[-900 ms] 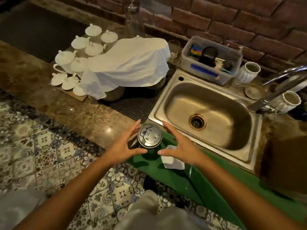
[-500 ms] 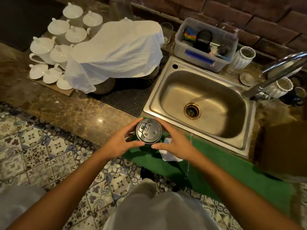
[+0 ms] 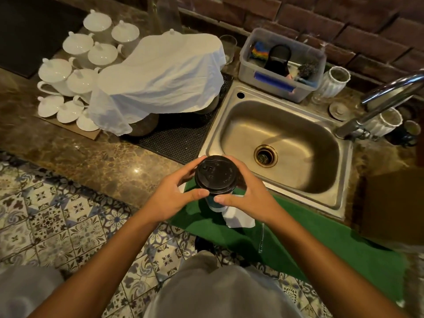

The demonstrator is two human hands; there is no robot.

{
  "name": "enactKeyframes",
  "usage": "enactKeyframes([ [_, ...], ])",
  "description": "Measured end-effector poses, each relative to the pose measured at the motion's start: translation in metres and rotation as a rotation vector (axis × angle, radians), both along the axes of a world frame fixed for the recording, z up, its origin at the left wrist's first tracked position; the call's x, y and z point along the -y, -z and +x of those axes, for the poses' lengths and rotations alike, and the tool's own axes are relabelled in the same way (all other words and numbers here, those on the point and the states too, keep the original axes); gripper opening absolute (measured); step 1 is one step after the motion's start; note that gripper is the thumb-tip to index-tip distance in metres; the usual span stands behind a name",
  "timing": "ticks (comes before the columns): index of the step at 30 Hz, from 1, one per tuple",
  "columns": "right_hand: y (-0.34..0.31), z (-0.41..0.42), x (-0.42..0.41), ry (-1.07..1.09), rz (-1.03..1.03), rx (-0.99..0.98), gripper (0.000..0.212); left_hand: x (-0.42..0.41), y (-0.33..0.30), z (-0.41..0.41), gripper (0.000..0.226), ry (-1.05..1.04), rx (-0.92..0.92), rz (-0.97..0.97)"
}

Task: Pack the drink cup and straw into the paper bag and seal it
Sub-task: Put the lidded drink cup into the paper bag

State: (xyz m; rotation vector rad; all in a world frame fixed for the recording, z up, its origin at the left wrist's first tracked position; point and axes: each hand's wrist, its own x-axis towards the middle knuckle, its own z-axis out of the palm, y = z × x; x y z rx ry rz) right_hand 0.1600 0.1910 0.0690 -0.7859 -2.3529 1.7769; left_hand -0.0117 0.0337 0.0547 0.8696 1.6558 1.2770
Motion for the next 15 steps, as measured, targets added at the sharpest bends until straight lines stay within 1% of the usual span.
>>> enactKeyframes([
  [3,-0.022,0.014,-0.001,0.045,0.02,-0.062,0.096,-0.012,-0.022,0.01,0.071,0.005,-0.013,0.071],
  [8,-0.05,0.048,-0.007,0.146,0.049,-0.119,0.093,-0.038,-0.048,0.033,0.07,0.071,-0.041,0.151],
  [10,-0.055,0.063,-0.01,0.184,0.063,-0.14,0.094,-0.049,-0.056,0.045,0.071,0.11,-0.05,0.17],
  [13,-0.058,0.09,-0.013,0.259,0.065,-0.171,0.099,-0.064,-0.062,0.069,0.067,0.132,-0.017,0.19],
  [15,-0.06,0.106,-0.015,0.308,0.058,-0.188,0.096,-0.076,-0.065,0.087,0.064,0.129,-0.005,0.201],
])
